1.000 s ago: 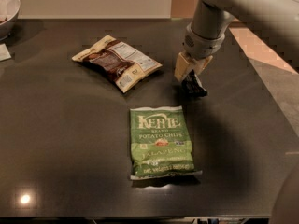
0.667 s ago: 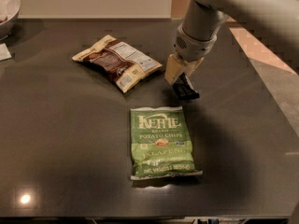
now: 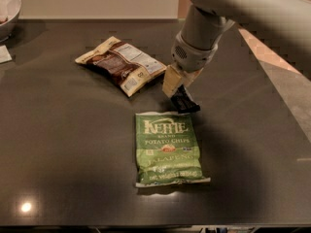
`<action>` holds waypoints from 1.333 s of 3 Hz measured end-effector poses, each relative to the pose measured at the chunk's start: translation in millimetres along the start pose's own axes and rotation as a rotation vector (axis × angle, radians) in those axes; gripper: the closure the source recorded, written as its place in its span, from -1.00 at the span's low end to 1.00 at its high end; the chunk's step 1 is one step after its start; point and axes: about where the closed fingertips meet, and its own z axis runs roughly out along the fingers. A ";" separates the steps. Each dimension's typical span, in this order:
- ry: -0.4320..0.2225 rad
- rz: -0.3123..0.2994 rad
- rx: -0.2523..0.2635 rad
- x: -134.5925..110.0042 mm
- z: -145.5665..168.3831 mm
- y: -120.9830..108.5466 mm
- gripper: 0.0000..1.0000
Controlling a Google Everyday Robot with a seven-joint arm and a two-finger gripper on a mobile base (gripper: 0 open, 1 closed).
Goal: Move rxbar chocolate near green jalapeno chip bag
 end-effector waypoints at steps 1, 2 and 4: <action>0.014 -0.016 -0.013 12.1 -1.5 13.0 0.24; 0.024 -0.025 -0.026 22.7 -1.9 21.0 -0.22; 0.023 -0.029 -0.026 21.4 -0.7 22.2 -1.00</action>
Offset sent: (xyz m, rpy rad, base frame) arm -0.0475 -0.0004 -0.0032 0.0054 0.0492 0.0453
